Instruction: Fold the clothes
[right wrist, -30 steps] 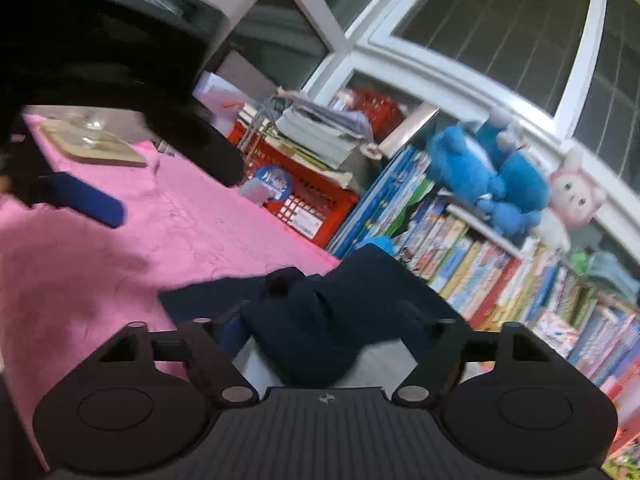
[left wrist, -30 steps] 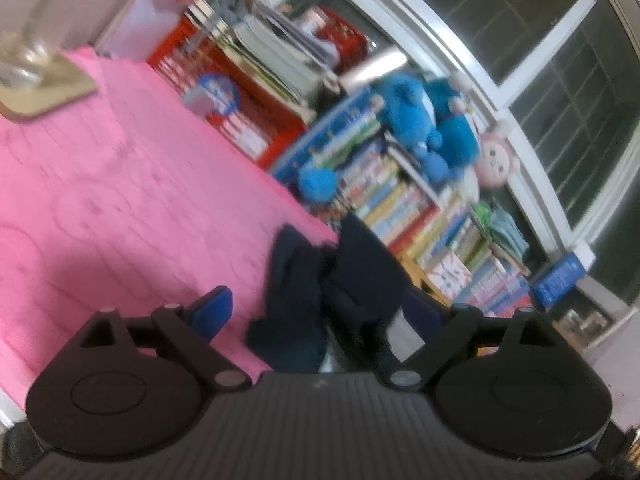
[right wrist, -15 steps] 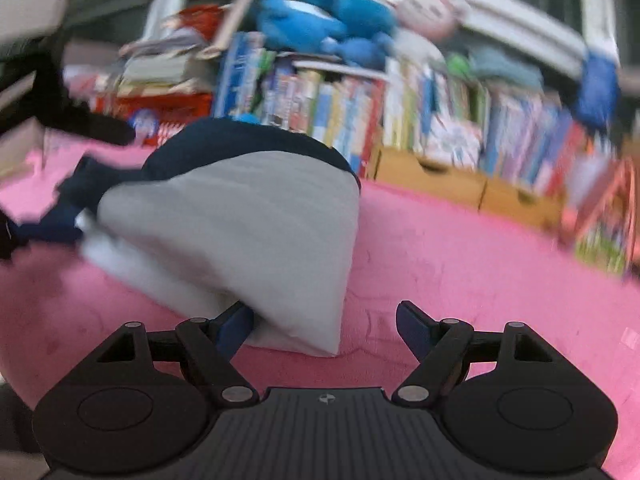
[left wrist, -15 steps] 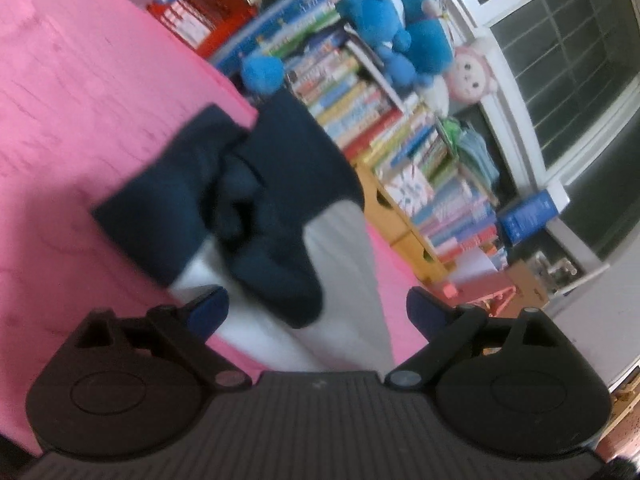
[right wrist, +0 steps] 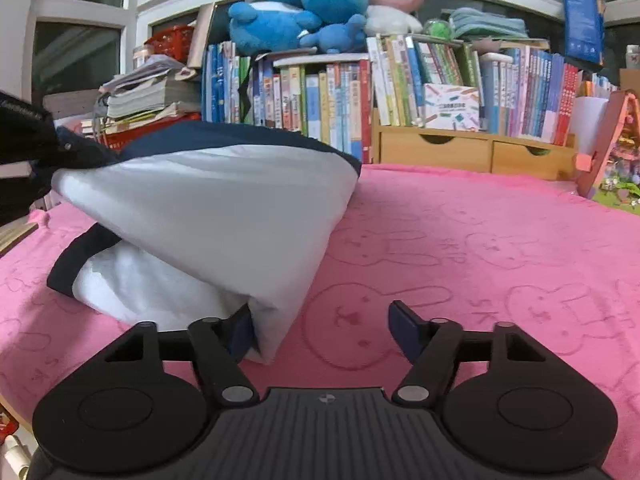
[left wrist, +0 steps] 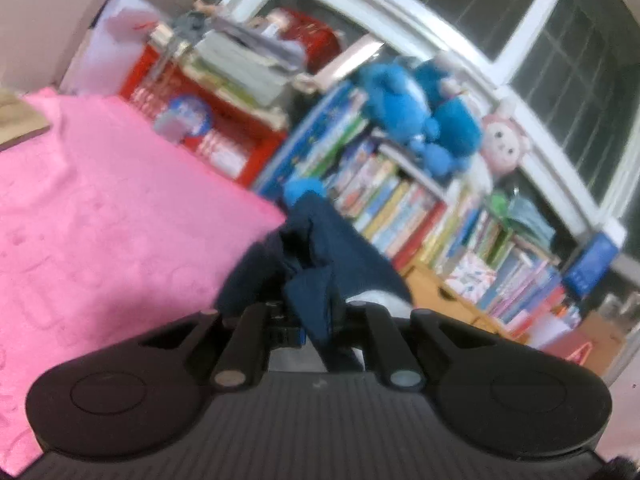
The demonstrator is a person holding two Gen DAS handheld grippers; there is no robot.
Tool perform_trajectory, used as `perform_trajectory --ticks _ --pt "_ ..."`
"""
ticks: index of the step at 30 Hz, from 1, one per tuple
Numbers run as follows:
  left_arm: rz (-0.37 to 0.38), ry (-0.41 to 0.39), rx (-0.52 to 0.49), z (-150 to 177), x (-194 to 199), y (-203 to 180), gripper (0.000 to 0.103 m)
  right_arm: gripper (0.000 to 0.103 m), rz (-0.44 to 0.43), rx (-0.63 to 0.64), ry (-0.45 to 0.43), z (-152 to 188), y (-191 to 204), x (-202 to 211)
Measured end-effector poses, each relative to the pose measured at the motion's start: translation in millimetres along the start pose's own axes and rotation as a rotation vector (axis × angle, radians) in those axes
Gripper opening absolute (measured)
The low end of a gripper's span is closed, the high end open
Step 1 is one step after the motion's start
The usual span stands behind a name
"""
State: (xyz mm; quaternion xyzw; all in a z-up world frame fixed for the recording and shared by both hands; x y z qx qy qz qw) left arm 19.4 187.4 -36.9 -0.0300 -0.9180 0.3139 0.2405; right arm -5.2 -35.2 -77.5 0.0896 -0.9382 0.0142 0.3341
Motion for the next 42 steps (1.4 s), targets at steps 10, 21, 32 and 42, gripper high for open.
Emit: perform_trajectory --ticks 10,21,32,42 --pt "-0.069 0.014 0.057 4 -6 32 0.012 0.032 -0.008 0.137 0.016 -14 29 -15" --pt "-0.354 -0.084 -0.214 -10 42 44 0.020 0.021 0.026 0.175 -0.048 -20 25 -8" --pt "-0.255 -0.048 -1.450 109 13 -96 0.068 0.021 -0.005 0.139 -0.051 -17 21 -11" --pt "-0.224 0.047 -1.702 148 -45 -114 0.056 0.020 -0.035 0.104 -0.062 -16 16 -9"
Point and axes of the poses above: each gripper's, at about its wrist camera, not at the fingertips, and x roughly against the way its jaws point, y to its left, z to its underside, the point moved 6 cm from there along -x, roughly the way its jaws point, and after that the axes turned 13 degrees about y, right-handed, at the moved point
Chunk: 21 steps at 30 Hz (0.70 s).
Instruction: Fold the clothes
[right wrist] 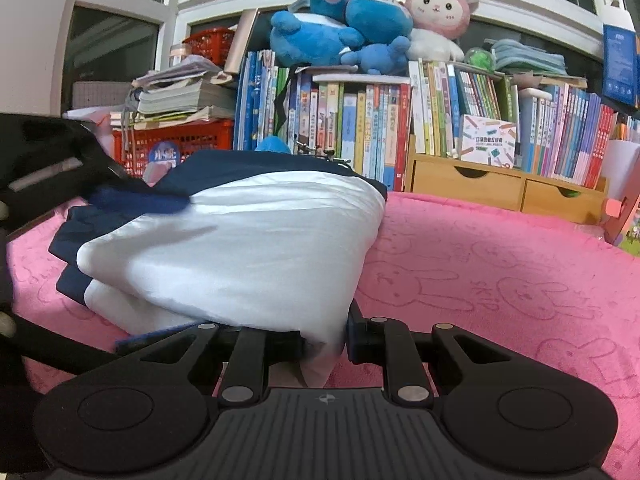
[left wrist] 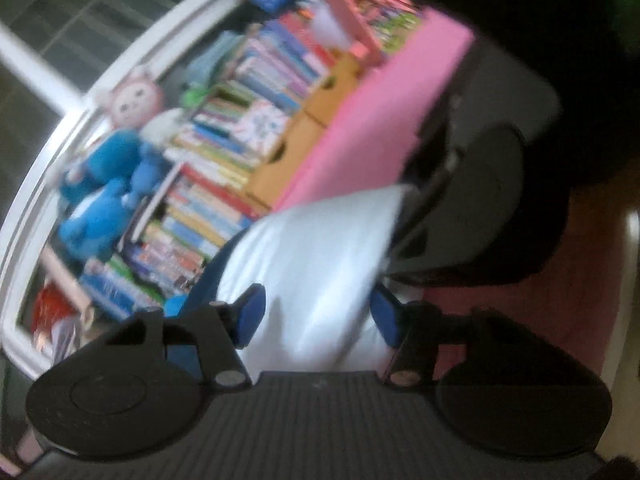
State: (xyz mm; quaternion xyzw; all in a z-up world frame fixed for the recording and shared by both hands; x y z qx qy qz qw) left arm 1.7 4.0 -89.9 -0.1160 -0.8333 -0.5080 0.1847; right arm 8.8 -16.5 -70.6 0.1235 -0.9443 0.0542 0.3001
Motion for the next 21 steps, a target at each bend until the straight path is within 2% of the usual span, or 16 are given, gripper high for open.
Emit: perform_trajectory --ticks 2,3,4,6,9,13,17,20,21 --pt "-0.020 0.013 -0.058 1 -6 -4 0.043 0.020 -0.005 -0.005 -0.002 0 -1 0" --pt "-0.034 0.024 -0.077 0 -10 -4 0.032 0.020 -0.008 -0.008 -0.003 0 -1 0" --pt "-0.047 0.036 -0.072 1 -12 -2 0.024 0.020 -0.008 -0.011 -0.004 0 -1 0" --pt "-0.034 0.070 -0.026 4 -16 8 0.016 0.020 -0.010 -0.016 -0.006 0 -2 1" --pt "-0.030 0.132 0.005 15 -17 19 0.013 0.020 -0.002 -0.009 -0.015 0 -1 2" --pt "-0.071 0.261 0.007 48 -21 30 0.012 0.020 -0.002 -0.018 -0.015 1 -1 2" --pt "-0.105 0.401 0.083 85 -19 45 0.009 0.021 -0.004 -0.020 -0.020 1 -2 2" --pt "-0.112 0.476 0.158 102 -14 52 0.008 0.021 -0.010 -0.019 -0.018 1 -1 2" --pt "-0.112 0.516 0.208 107 -14 55 0.003 0.021 -0.003 -0.022 -0.018 1 -2 2"
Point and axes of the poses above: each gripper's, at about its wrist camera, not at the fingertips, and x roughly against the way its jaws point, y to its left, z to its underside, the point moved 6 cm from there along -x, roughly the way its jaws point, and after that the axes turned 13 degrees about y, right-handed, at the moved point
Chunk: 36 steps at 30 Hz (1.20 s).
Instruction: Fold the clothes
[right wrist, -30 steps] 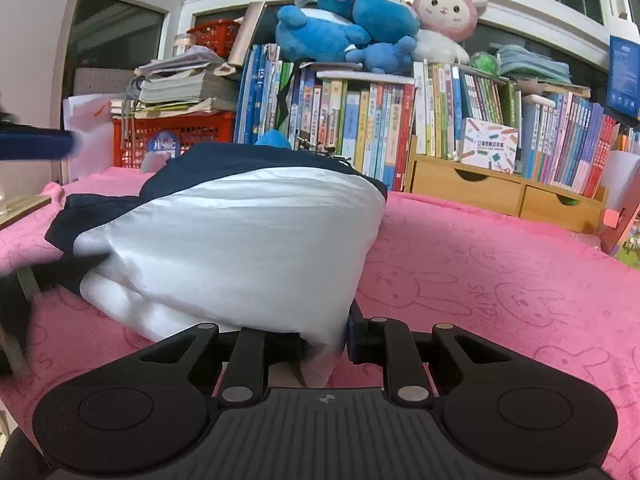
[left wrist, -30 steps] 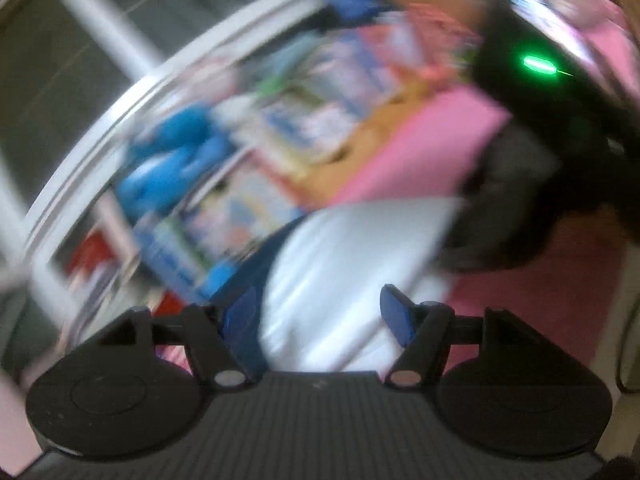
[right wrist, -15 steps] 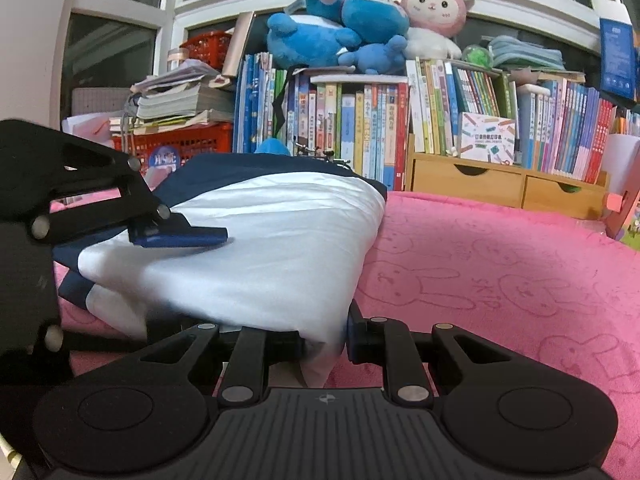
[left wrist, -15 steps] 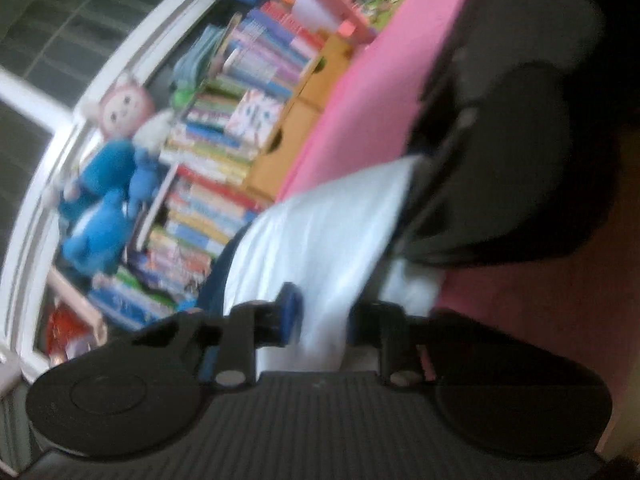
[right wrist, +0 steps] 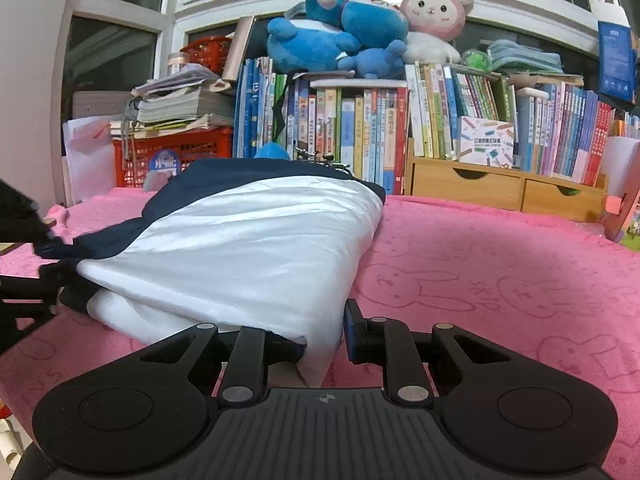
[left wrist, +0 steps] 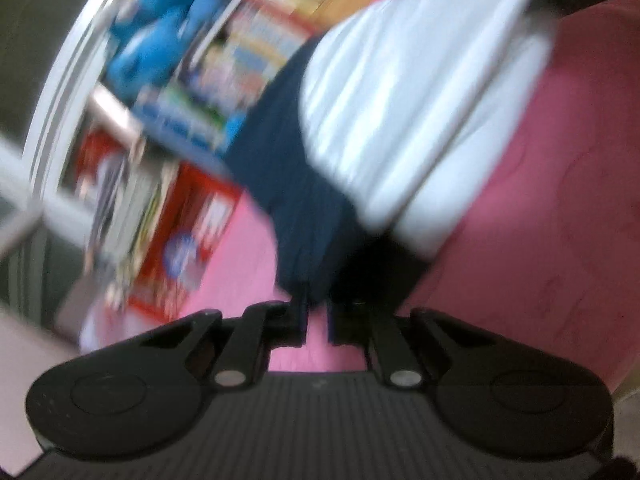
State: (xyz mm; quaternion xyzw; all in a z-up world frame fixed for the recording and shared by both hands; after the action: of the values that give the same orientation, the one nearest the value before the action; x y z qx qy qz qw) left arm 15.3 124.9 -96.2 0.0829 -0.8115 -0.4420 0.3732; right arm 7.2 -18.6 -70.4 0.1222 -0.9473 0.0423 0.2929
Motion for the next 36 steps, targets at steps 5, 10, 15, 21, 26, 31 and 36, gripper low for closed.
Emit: perform_trajectory --ticks 5,10,15,21,26,31,36 --pt "0.080 0.097 0.270 27 -7 20 0.003 0.020 -0.002 -0.023 0.010 0 -3 -2" --pt "0.121 -0.113 0.145 11 48 -7 0.009 0.020 -0.013 -0.023 0.012 -2 -3 -1" --pt "0.167 -0.293 -0.090 -20 84 -58 0.023 0.020 -0.003 0.004 0.003 -9 -1 3" --pt "0.140 -0.379 -0.141 -54 77 -84 0.030 0.020 0.016 0.050 -0.011 -17 -1 9" --pt "0.193 -0.294 -0.107 -60 49 -77 0.009 0.020 0.033 0.060 -0.001 -17 -4 9" --pt "0.158 -0.197 -0.068 -31 36 -54 0.009 0.020 0.048 0.095 -0.001 -15 -4 10" --pt "0.096 -0.062 0.014 7 23 -24 0.009 0.020 0.046 0.121 0.009 -10 -6 9"
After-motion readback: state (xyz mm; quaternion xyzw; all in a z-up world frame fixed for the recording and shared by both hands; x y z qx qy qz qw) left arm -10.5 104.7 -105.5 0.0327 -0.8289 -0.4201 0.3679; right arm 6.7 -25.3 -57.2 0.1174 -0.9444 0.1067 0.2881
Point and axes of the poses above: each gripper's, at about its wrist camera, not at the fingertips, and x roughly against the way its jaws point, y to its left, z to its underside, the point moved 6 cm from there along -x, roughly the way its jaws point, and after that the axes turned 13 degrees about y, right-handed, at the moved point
